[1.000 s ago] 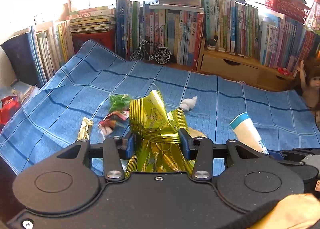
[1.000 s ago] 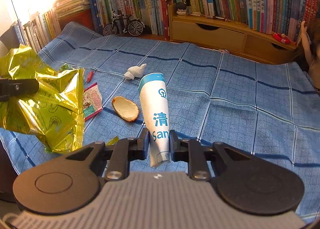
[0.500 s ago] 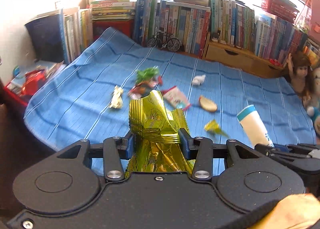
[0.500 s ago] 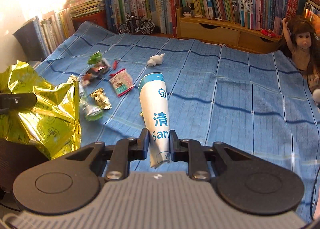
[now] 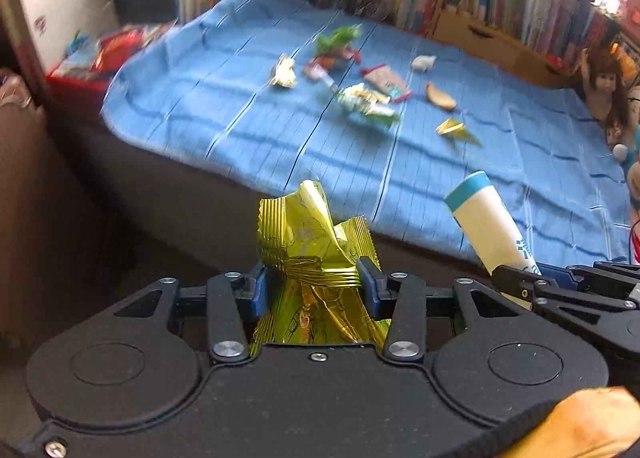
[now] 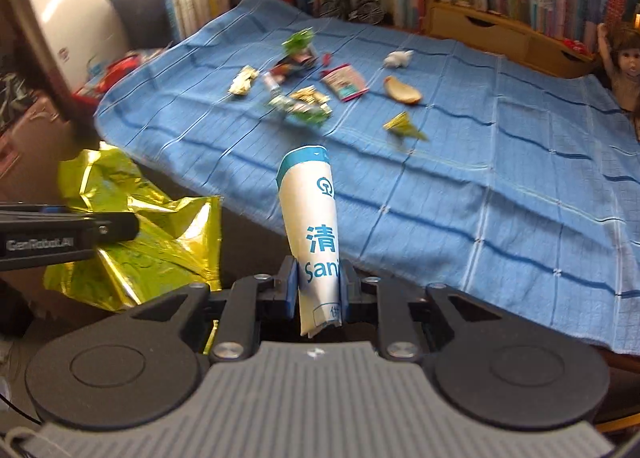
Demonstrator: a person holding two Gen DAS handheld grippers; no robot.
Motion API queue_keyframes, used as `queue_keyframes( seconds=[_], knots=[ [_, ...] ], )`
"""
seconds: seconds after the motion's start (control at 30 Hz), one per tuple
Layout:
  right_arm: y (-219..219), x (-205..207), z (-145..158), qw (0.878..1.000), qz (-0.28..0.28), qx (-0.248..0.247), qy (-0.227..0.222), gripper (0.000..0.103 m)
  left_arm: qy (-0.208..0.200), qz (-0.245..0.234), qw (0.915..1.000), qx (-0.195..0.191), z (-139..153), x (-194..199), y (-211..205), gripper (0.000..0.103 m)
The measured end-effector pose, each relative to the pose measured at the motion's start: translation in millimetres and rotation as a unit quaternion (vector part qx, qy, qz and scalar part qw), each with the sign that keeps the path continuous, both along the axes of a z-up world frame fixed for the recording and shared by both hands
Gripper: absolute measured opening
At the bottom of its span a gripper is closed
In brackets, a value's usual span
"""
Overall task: Collect trash
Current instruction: 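Carry both items down into the black bin and open both tools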
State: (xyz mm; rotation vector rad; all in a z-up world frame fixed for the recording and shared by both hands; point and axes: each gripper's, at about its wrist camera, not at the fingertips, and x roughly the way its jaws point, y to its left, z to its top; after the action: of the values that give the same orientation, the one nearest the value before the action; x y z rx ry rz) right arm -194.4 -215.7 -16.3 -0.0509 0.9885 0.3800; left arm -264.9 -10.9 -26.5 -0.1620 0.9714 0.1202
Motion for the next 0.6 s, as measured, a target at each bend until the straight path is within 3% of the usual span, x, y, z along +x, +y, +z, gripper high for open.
queue_keyframes(
  seconds=[0.37, 0.6],
  knots=[
    [10.3, -34.1, -5.7, 0.995, 0.094, 0.011, 0.022, 0.026, 0.043, 0.083, 0.9955, -0.016, -21.1, -39.9, 0.6, 0.042],
    [14.9, -43.7, -19.0, 0.992, 0.114, 0.018, 0.046, 0.027, 0.065, 0.104, 0.9923, -0.013, -39.0, -48.7, 6.7, 0.042]
  ],
)
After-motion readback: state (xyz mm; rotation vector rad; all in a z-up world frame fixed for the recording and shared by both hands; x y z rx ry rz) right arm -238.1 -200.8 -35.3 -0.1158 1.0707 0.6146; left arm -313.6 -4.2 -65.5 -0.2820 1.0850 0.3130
